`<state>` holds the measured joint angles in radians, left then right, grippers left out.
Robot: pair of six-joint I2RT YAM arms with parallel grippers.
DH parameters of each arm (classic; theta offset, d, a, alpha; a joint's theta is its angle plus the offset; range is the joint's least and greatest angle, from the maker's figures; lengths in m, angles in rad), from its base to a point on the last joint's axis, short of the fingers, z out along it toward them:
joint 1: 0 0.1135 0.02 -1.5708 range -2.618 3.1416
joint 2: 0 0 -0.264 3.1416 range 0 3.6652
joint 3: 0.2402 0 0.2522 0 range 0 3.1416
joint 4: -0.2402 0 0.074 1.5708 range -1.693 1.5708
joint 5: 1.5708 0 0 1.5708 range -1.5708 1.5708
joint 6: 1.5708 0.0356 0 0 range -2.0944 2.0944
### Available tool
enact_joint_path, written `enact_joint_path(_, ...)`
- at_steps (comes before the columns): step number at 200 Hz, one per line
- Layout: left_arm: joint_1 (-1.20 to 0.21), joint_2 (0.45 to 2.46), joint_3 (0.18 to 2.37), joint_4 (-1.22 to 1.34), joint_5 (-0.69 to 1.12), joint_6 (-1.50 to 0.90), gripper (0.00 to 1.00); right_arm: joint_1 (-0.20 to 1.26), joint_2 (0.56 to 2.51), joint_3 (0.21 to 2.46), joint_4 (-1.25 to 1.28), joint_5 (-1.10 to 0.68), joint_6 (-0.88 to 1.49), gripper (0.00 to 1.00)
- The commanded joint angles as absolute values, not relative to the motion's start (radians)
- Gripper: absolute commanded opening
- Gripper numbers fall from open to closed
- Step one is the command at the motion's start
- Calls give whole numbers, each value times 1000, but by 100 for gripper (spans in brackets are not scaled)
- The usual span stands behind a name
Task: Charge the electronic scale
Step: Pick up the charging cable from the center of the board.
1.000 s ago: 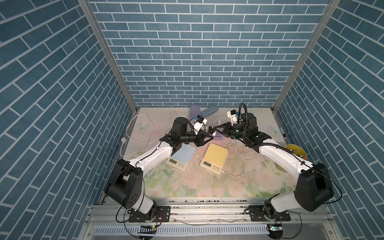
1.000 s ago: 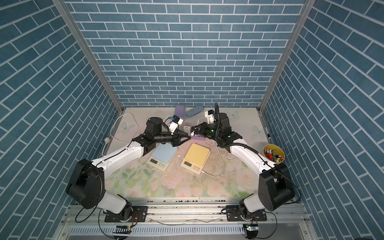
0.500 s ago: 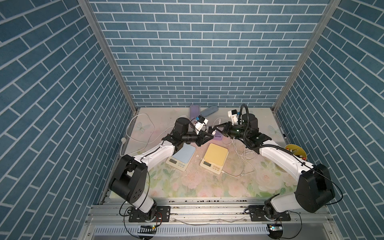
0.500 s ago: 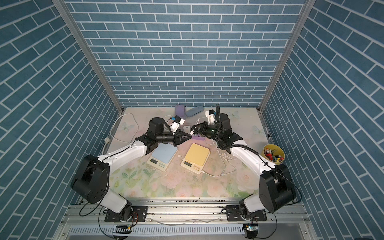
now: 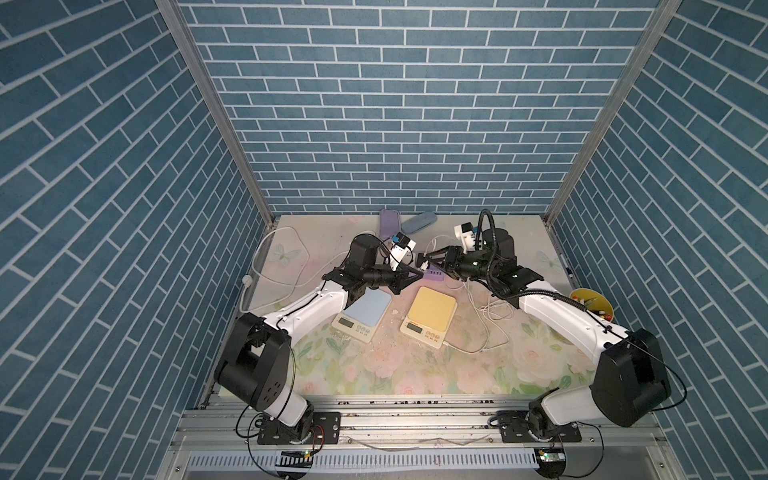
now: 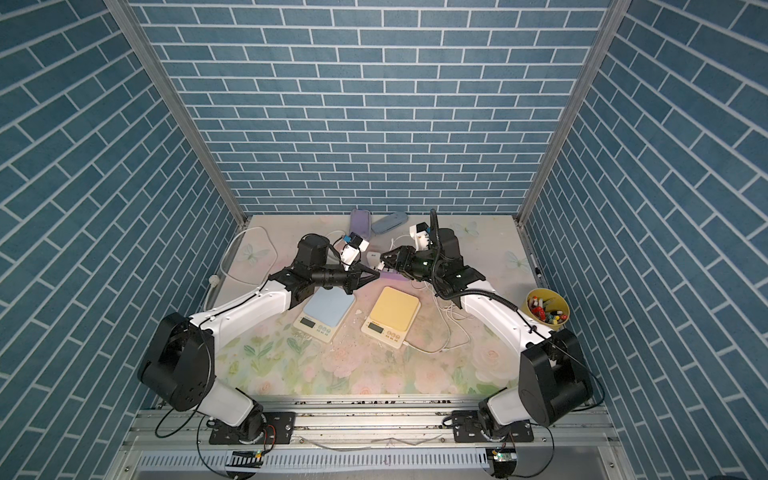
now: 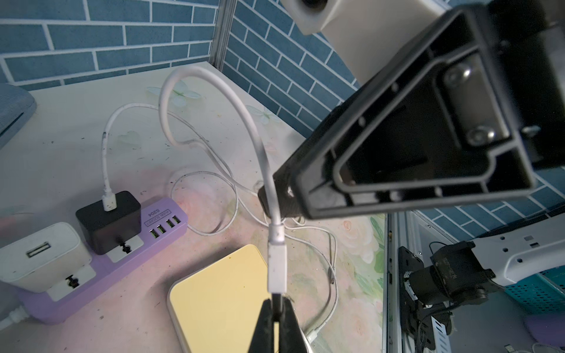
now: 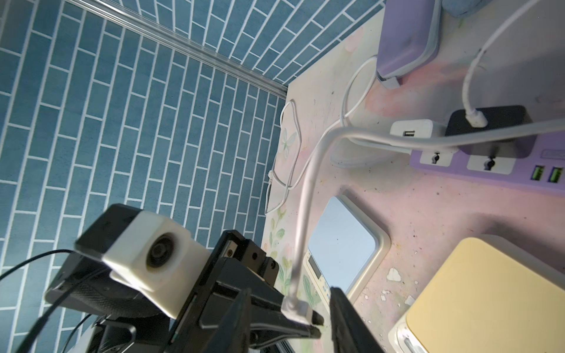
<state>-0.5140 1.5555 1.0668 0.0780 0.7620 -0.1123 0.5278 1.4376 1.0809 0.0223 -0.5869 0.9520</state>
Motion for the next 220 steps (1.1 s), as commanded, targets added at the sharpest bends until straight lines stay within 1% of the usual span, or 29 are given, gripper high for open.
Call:
enact_joint_path(1, -520, 1525, 1095, 14, 730, -60, 0, 550, 1429, 1155, -136, -570, 860, 42)
enact_joint_path(20, -525, 1527, 1101, 4, 724, -55, 0, 564, 1449, 1191, -199, -568, 825, 40)
enact_joint_path(51, -533, 1527, 1108, -16, 722, -43, 0, 580, 1474, 1214, -212, -566, 811, 37)
enact_joint_path(126, -534, 1502, 1097, -22, 689, -35, 0, 604, 1476, 1278, -382, -446, 727, 37)
enact_joint_path(149, -534, 1506, 1099, -10, 701, -45, 0, 606, 1481, 1273, -374, -440, 727, 40)
enact_joint_path(220, -536, 1501, 1085, -4, 712, -56, 0, 610, 1541, 1331, -328, -495, 736, 40)
